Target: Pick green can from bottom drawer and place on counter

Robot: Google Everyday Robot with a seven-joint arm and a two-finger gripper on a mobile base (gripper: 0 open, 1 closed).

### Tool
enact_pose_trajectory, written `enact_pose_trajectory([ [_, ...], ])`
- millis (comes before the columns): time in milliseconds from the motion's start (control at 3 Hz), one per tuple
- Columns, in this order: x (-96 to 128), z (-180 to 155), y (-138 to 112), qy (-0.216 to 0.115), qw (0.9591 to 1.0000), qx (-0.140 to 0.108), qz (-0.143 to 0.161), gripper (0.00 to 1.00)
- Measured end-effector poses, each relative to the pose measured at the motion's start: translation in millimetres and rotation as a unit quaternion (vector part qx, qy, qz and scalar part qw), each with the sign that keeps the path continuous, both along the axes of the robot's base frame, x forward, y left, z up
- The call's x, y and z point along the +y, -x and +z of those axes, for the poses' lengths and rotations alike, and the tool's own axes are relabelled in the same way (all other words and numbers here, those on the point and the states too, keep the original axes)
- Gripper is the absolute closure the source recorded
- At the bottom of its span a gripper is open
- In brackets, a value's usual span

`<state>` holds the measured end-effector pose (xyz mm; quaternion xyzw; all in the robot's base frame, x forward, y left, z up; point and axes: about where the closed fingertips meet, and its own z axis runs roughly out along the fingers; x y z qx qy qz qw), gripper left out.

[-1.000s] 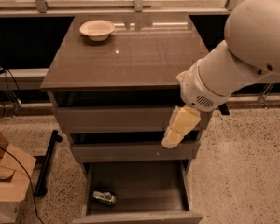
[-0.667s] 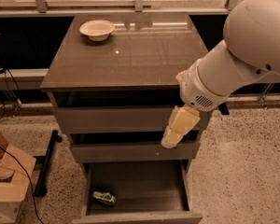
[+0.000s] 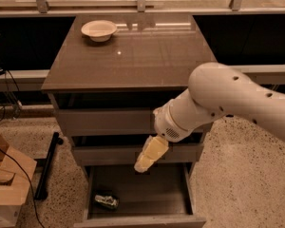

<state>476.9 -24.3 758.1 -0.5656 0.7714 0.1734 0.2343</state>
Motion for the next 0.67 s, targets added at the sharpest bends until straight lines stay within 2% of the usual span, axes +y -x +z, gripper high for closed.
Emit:
enact_pose_trajectory([
  [333, 29.4, -57.2, 0.0, -0.075, 0.9967, 0.031, 0.000, 0.00],
  [667, 51.3, -109.0, -1.3, -0.150, 0.9871, 0.055, 0.009, 0.00],
])
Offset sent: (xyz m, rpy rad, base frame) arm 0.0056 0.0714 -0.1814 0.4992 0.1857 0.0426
